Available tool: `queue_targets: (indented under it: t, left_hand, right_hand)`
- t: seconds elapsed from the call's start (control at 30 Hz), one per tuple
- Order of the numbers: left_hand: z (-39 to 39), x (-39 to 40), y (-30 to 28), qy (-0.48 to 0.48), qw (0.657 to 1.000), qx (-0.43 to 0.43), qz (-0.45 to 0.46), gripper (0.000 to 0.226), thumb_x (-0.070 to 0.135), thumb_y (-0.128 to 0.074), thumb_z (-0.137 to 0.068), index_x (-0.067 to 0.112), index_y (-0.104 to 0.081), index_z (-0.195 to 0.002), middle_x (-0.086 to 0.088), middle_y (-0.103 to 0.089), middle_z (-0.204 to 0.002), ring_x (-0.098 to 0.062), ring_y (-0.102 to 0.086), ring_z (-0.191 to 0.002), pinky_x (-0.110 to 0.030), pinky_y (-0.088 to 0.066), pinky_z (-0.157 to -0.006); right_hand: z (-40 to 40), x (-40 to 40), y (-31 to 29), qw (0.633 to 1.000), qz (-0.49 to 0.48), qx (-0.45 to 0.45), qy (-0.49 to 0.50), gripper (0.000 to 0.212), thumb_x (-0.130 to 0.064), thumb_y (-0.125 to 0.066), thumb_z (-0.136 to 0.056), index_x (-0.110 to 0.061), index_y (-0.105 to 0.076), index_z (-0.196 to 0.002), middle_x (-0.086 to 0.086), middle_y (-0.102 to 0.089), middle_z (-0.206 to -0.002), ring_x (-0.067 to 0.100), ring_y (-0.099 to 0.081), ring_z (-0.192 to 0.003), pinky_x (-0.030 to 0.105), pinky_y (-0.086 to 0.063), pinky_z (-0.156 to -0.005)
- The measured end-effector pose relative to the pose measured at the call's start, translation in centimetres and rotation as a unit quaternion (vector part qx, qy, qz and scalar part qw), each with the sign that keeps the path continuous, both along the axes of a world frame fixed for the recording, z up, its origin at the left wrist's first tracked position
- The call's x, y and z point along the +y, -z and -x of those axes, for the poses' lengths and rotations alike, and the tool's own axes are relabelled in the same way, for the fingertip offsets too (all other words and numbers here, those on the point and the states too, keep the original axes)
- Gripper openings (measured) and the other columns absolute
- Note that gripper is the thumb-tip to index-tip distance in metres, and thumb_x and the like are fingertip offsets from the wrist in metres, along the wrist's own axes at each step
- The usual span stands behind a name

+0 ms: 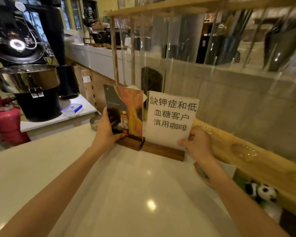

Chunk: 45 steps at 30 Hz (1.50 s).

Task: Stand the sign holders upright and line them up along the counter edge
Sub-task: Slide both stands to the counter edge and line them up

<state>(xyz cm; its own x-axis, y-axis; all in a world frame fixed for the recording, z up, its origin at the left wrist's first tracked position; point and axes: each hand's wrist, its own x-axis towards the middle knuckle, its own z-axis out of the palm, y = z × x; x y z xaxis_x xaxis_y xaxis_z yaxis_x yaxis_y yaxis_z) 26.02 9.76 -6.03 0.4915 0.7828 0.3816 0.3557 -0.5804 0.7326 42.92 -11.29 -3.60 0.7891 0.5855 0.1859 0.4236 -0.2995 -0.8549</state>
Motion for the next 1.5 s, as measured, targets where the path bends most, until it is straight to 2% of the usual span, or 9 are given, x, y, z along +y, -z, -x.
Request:
queue_targets:
  t: [0.23, 0.5, 0.63, 0.8, 0.93, 1.1, 1.33, 1.4, 1.5]
  left_hand:
    - [-2.8, 0.4, -0.3, 0.031, 0.999, -0.005, -0.009, 0.099, 0.009, -0.078, -0.065, 0.019, -0.014, -0.140, -0.009, -0.041, -0.142, -0.025, -0.043, -0.130, -0.045, -0.038, -0.106]
    - [-4.8, 0.6, -0.3, 0.033, 0.999, -0.010, -0.035, 0.097, 0.009, -0.078, -0.064, 0.013, -0.018, -0.140, -0.013, -0.045, -0.139, -0.028, -0.045, -0.127, -0.044, -0.037, -0.106]
    - [-4.5, 0.7, 0.3, 0.026, 0.999, -0.015, -0.034, 0.097, 0.011, -0.080, -0.063, 0.011, -0.020, -0.139, -0.013, -0.044, -0.139, -0.026, -0.045, -0.128, -0.043, -0.036, -0.106]
    - [-4.5, 0.7, 0.6, 0.013, 1.000, -0.007, -0.028, 0.101, 0.011, -0.078, -0.065, 0.014, -0.013, -0.142, -0.012, -0.037, -0.145, -0.027, -0.039, -0.133, -0.045, -0.033, -0.109]
    - [-4.9, 0.5, 1.1, 0.009, 0.999, -0.004, -0.030, 0.104, 0.015, -0.078, -0.066, 0.019, -0.009, -0.143, -0.011, -0.034, -0.147, -0.028, -0.036, -0.134, -0.048, -0.033, -0.110]
    - [-5.8, -0.1, 1.2, 0.018, 0.999, -0.004, -0.034, 0.102, 0.015, -0.077, -0.067, 0.017, -0.009, -0.143, -0.012, -0.036, -0.146, -0.028, -0.038, -0.133, -0.046, -0.035, -0.108]
    - [-7.0, 0.3, 1.2, 0.030, 0.999, 0.012, -0.027, 0.110, 0.018, -0.081, -0.063, 0.024, -0.006, -0.143, -0.013, -0.037, -0.145, -0.028, -0.040, -0.132, -0.051, -0.037, -0.108]
    - [-7.4, 0.3, 1.0, 0.034, 0.999, 0.015, -0.028, 0.113, 0.018, -0.082, -0.061, 0.024, -0.004, -0.143, -0.013, -0.037, -0.144, -0.028, -0.040, -0.132, -0.051, -0.037, -0.108]
    - [-8.0, 0.3, 0.8, 0.041, 0.999, 0.014, -0.029, 0.112, 0.016, -0.081, -0.062, 0.022, -0.005, -0.144, -0.013, -0.038, -0.144, -0.027, -0.041, -0.131, -0.048, -0.037, -0.109]
  right_hand:
    - [-0.7, -0.9, 0.4, 0.999, -0.017, 0.012, 0.034, 0.033, -0.004, -0.068, -0.076, -0.007, -0.064, -0.108, 0.010, -0.065, -0.120, 0.025, -0.059, -0.109, 0.034, -0.052, -0.084]
    - [-0.7, -2.0, 0.4, 0.998, -0.035, 0.028, 0.033, 0.039, -0.004, -0.058, -0.084, -0.012, -0.055, -0.122, 0.006, -0.057, -0.132, 0.025, -0.052, -0.121, 0.030, -0.048, -0.088]
    - [-0.9, -2.0, 0.6, 0.999, -0.026, 0.008, 0.033, 0.037, -0.004, -0.059, -0.083, -0.009, -0.055, -0.120, 0.008, -0.058, -0.131, 0.026, -0.053, -0.120, 0.023, -0.047, -0.081]
    - [-1.1, -1.8, 0.6, 0.999, -0.015, -0.002, 0.034, 0.040, -0.005, -0.061, -0.082, -0.011, -0.056, -0.121, 0.008, -0.057, -0.132, 0.026, -0.053, -0.121, 0.030, -0.051, -0.085]
    - [-1.1, -1.9, 0.6, 0.999, -0.007, -0.007, 0.033, 0.041, -0.005, -0.060, -0.083, -0.013, -0.054, -0.123, 0.006, -0.055, -0.134, 0.027, -0.051, -0.122, 0.017, -0.048, -0.072]
    - [-1.3, -2.5, 0.4, 0.999, -0.005, -0.021, 0.034, 0.042, -0.005, -0.059, -0.083, -0.011, -0.054, -0.124, 0.007, -0.056, -0.133, 0.027, -0.052, -0.121, 0.026, -0.049, -0.082]
    - [-1.7, -2.7, 0.7, 0.999, 0.007, -0.021, 0.034, 0.041, -0.008, -0.061, -0.082, -0.013, -0.055, -0.122, 0.006, -0.057, -0.133, 0.026, -0.054, -0.119, 0.012, -0.044, -0.066]
    - [-2.0, -2.7, 0.6, 0.999, 0.012, -0.022, 0.026, 0.042, -0.007, -0.061, -0.082, -0.012, -0.056, -0.123, 0.006, -0.058, -0.131, 0.025, -0.055, -0.118, 0.014, -0.045, -0.068]
    - [-2.3, -2.8, 0.0, 0.999, 0.024, -0.018, 0.015, 0.044, -0.006, -0.063, -0.080, -0.013, -0.056, -0.123, 0.007, -0.059, -0.130, 0.026, -0.056, -0.116, 0.026, -0.051, -0.078]
